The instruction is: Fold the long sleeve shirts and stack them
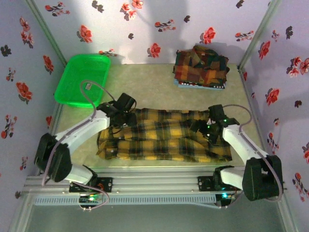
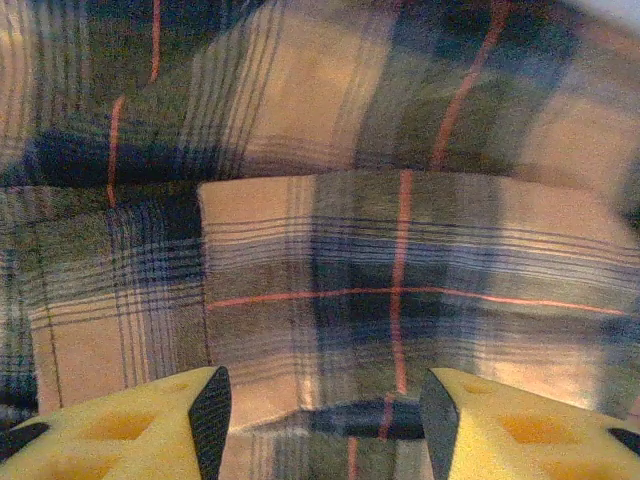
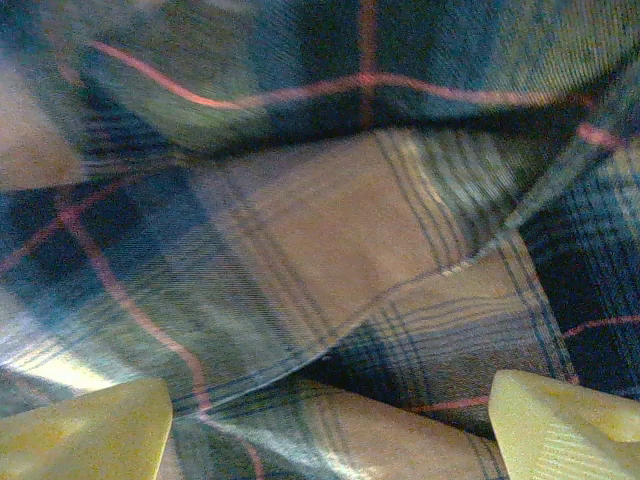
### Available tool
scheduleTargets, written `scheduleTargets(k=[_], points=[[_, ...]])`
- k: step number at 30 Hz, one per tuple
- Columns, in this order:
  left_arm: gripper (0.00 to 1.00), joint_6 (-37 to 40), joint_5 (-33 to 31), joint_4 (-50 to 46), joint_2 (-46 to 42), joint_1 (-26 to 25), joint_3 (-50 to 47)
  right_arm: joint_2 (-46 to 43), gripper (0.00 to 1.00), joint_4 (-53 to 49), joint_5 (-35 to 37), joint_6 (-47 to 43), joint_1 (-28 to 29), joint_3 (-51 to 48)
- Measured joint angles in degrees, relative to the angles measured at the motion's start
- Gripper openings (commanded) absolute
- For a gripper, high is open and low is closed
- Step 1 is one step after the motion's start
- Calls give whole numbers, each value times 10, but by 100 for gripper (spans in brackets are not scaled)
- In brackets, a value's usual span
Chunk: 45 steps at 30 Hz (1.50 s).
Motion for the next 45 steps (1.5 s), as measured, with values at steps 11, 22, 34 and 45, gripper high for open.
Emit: scheduleTargets(k=[11, 22, 34, 45], points=[[53, -74, -2, 43, 50, 43, -118, 174, 72, 86, 88, 103, 50, 68], [58, -191, 24, 21, -135, 45, -251, 459, 71, 155, 117, 176, 100, 395], [66, -222, 57, -28, -226, 2, -156, 742, 86, 153, -48, 150, 162, 838], [67, -105, 7, -59, -106, 78, -44, 399, 83, 19, 13, 20, 189, 573]])
